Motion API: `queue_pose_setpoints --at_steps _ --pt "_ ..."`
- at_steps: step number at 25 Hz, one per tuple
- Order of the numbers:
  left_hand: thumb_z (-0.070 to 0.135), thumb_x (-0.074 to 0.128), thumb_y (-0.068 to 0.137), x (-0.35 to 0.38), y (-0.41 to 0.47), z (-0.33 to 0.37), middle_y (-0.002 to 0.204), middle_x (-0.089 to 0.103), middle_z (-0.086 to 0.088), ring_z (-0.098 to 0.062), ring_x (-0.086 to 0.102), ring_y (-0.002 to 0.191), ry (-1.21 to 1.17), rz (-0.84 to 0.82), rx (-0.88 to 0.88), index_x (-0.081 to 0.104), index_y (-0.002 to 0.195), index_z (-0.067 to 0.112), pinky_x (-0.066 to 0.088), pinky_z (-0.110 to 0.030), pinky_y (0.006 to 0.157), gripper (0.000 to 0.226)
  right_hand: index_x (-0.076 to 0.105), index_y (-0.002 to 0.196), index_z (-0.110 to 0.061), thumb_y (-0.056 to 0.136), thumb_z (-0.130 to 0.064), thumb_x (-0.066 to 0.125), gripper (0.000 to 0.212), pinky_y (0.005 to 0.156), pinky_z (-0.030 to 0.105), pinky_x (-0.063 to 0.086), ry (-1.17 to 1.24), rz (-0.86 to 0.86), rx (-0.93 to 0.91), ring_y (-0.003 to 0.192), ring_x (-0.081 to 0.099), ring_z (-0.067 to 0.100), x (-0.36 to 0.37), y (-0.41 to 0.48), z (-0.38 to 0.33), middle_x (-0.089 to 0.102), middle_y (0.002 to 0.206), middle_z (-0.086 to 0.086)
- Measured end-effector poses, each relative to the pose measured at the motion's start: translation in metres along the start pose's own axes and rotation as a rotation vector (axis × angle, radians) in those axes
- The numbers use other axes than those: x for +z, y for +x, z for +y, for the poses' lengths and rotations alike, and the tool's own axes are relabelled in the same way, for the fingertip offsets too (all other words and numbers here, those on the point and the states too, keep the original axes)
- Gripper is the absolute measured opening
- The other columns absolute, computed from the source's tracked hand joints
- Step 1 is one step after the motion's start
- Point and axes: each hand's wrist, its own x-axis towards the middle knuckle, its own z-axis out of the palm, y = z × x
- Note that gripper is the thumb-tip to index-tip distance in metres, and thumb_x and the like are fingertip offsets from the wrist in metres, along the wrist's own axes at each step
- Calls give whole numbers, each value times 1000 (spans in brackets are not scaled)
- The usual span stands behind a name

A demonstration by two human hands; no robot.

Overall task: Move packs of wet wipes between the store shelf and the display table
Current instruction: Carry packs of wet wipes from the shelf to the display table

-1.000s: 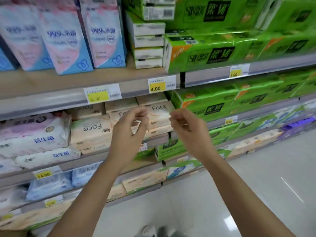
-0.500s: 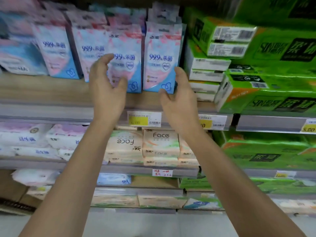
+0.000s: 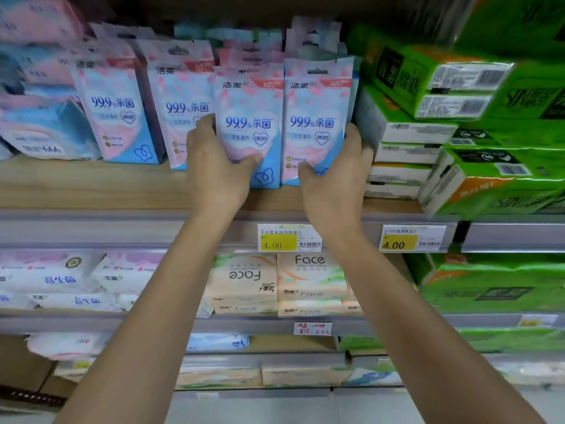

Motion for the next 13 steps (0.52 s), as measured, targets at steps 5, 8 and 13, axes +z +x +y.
queue_pose_setpoints --at_steps 5,8,13 --pt "22 86 59 -11 11 -10 120 55 1 -18 53 114 -283 -123 -125 46 119 13 54 -39 88 73 43 124 -13 76 0 69 56 94 23 40 80 38 -7 106 43 13 0 -2 -3 38 108 -1" --pt "3 76 75 -18 8 -12 118 56 -2 -18 57 110 -378 -165 -146 36 109 24 56 -26 79 57 46 116 -13 76 -1 70 48 79 6 36 45 40 -89 92 37 5 -1 -3 0 46 108 1" --pt "-1 71 78 -28 7 -12 126 58 -11 -21 61 110 -469 -232 -152 35 97 34 53 -39 90 53 34 103 -17 79 -2 69 45 62 4 42 146 -9 -115 75 50 -21 -5 -2 2 45 83 -26"
